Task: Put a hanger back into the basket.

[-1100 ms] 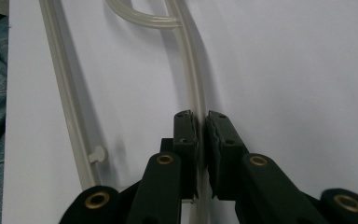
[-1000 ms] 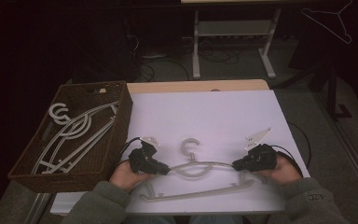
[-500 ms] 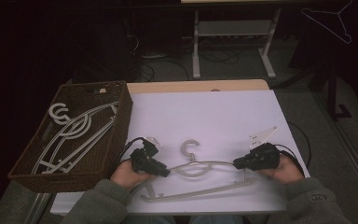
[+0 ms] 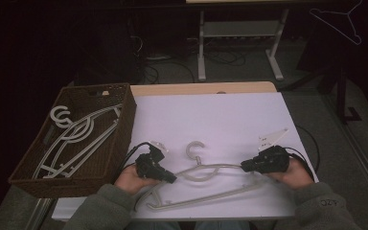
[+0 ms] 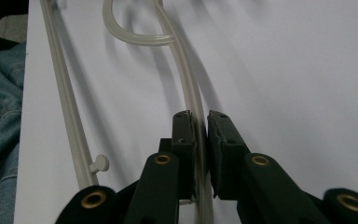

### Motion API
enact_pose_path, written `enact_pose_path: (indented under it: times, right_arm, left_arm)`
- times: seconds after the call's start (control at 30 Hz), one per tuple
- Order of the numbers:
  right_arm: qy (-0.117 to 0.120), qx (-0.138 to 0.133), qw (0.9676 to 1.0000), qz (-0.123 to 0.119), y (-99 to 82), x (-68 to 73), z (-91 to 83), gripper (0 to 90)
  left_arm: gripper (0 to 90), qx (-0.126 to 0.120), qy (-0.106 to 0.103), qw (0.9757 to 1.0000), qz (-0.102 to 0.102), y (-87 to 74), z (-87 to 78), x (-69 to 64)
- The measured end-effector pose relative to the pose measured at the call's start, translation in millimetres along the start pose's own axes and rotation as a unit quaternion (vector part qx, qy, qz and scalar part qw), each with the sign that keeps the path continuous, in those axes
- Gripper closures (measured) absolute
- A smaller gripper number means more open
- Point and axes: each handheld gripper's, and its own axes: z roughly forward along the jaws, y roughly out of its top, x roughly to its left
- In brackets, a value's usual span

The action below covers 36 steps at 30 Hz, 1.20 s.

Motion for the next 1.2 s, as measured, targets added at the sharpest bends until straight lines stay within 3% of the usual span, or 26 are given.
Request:
enact_pose_path:
  times: [0.2, 0.57, 0.73, 0.83, 1.2]
  right_arm:
    - [0.0, -0.011, 0.9999, 0.003, 0.4, -0.7, -2.1, 76.6]
    - [-0.005, -0.064, 0.9969, 0.044, -4.1, -8.4, -20.3, 60.6]
    - [-0.011, -0.091, 0.994, 0.06, -5.9, -11.6, -28.2, 56.4]
    - [-0.02, -0.116, 0.9903, 0.074, -8.7, -15.3, -36.4, 53.8]
    - [-0.037, -0.122, 0.9868, 0.1, -13.7, -20.2, -43.5, 49.7]
  left_arm:
    - [82.4, -0.012, 0.0, 0.9999, -0.002, -1.6, -7.5, -3.3]
    - [82.5, -0.043, 0.011, 0.9989, -0.014, -7.5, -31.1, -15.9]
    - [82.5, -0.051, 0.024, 0.9983, -0.011, -8.7, -44.7, -22.6]
    - [82.5, -0.053, 0.026, 0.9981, -0.015, -10.1, -51.2, -25.7]
    - [82.4, -0.062, 0.024, 0.9977, -0.016, -15.7, -72.8, -38.2]
